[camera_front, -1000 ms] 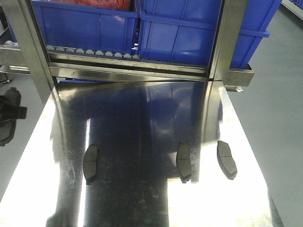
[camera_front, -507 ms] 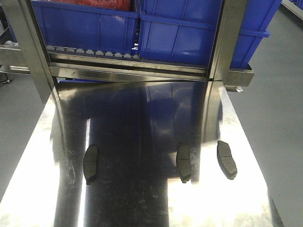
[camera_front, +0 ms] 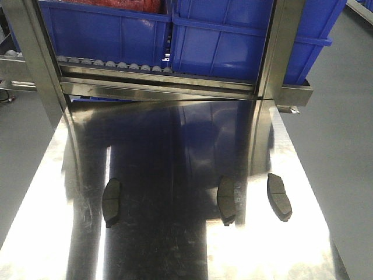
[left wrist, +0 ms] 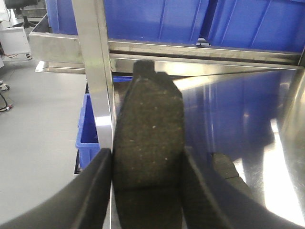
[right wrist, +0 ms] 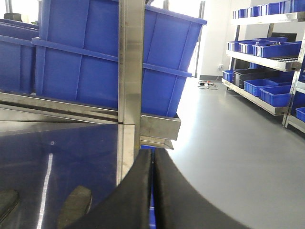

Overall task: Move and align brake pads A on conveyor
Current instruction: 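Lift the grey brake pad with the left gripper and pull back, then lower the right gripper onto the outermost pad on its side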

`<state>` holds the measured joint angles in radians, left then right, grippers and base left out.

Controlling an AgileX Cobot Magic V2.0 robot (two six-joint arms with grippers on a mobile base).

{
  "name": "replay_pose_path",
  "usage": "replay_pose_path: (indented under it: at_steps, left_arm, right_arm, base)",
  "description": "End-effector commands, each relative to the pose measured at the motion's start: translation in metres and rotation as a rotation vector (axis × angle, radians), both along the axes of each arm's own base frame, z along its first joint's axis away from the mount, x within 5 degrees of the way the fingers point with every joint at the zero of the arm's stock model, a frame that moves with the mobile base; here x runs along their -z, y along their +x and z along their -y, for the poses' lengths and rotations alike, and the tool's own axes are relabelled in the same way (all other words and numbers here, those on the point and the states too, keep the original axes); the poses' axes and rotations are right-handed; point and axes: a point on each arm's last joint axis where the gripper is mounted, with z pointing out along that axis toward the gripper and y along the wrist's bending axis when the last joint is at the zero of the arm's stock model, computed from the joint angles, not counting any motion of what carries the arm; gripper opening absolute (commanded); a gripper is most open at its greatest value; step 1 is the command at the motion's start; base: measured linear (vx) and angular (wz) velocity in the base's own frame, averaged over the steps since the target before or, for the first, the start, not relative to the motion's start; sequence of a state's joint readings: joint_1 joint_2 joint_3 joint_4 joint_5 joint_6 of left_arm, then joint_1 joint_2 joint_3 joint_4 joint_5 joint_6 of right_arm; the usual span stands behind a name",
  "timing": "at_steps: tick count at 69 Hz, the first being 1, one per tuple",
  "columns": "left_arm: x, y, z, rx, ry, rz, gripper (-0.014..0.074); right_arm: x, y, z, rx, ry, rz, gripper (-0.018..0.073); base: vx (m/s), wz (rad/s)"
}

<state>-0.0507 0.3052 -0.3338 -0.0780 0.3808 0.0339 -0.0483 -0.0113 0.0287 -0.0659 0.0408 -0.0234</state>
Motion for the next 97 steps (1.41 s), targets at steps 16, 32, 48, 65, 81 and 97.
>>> replay_pose_path:
  at_steps: [16, 32, 48, 65, 81, 97]
  left_arm:
    - [-0.018, 0.002, 0.0, -0.002, -0.018, 0.116, -0.0006]
    - [-0.018, 0.002, 0.0, -0.002, -0.018, 0.116, -0.0006]
    - [-0.018, 0.002, 0.0, -0.002, -0.018, 0.116, -0.0006]
    - [-0.018, 0.002, 0.0, -0.002, -0.018, 0.116, -0.0006]
    - [-0.018, 0.002, 0.0, -0.002, -0.018, 0.115, -0.0006]
    - [-0.018, 0.002, 0.0, -0.002, -0.018, 0.115, -0.0006]
  right_arm:
    - [-0.006, -0.001, 0.0, 0.003, -0.014, 0.079, -0.001]
    - [-0.006, -0.001, 0.0, 0.003, -0.014, 0.079, -0.001]
    - [-0.008, -0.002, 0.0, 0.002, -0.018, 0.101, -0.001]
    - [-0.053, -0.01, -0.001, -0.01, 0.027, 0.303, -0.001]
    - [-0.107, 0.024, 0.002, 0.005, 0.021, 0.056, -0.001]
    - [-0.108, 0.085, 0.005, 0.017, 0.084, -0.343, -0.001]
  base:
    - [0.0, 0.0]
    - [0.0, 0.0]
    - [0.0, 0.0]
    - [0.0, 0.0]
    - [0.0, 0.0]
    - [0.0, 0.0]
